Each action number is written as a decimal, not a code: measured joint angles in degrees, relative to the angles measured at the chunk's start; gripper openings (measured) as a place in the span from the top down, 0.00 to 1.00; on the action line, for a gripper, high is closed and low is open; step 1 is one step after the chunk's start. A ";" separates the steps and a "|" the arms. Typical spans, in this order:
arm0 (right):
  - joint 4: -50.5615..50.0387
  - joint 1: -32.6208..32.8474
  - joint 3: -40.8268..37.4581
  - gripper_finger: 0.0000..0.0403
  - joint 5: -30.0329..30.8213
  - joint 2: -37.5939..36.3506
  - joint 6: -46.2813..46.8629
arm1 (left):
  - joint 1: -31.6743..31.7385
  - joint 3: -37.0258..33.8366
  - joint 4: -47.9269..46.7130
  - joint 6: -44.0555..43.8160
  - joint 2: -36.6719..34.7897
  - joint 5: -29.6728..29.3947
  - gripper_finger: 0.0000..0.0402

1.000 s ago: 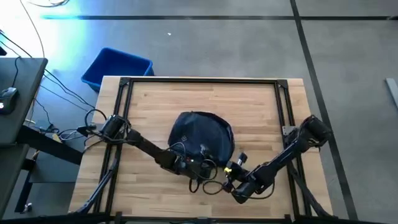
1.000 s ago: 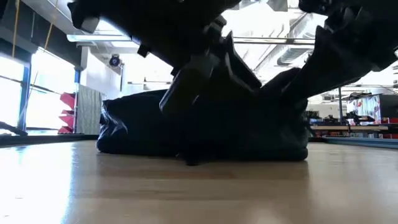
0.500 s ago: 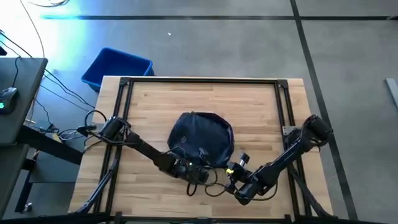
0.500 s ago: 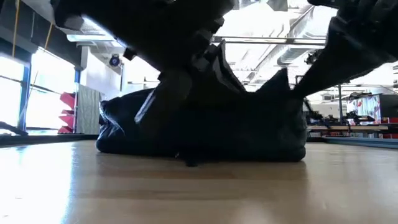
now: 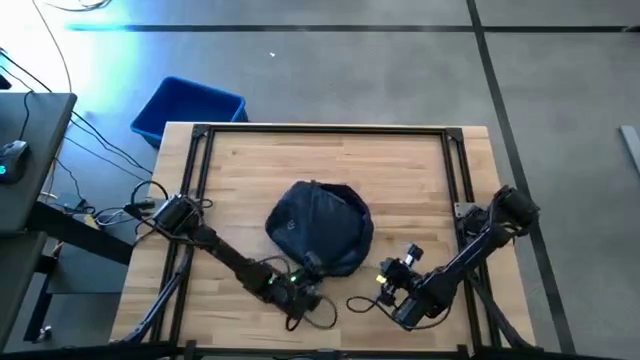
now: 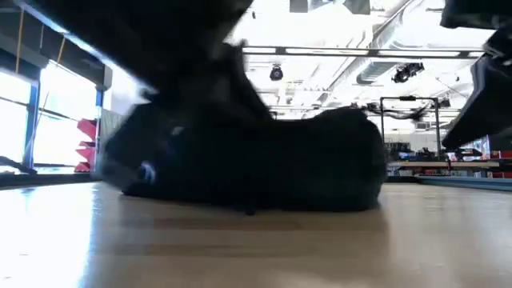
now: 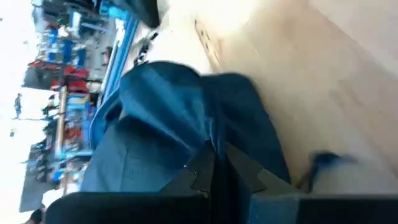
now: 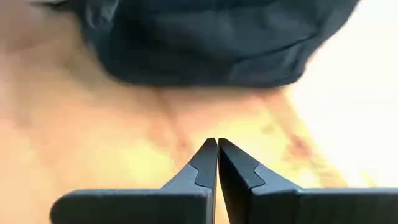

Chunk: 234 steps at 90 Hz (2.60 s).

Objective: Unpack backpack
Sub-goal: Close the backpack

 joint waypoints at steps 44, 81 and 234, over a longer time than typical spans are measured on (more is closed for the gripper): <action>26.46 -4.36 0.31 0.95 -3.82 0.55 -28.83 | -1.70 -0.06 -12.02 -10.60 -6.40 -5.21 0.89; 30.18 -12.43 0.31 0.42 -2.35 0.65 -32.09 | -2.94 -0.02 -11.77 -13.59 -6.40 -5.14 0.88; 48.80 -14.68 5.86 1.00 -11.17 5.88 -46.62 | -1.21 -5.55 -10.73 -34.98 -8.67 -1.27 0.65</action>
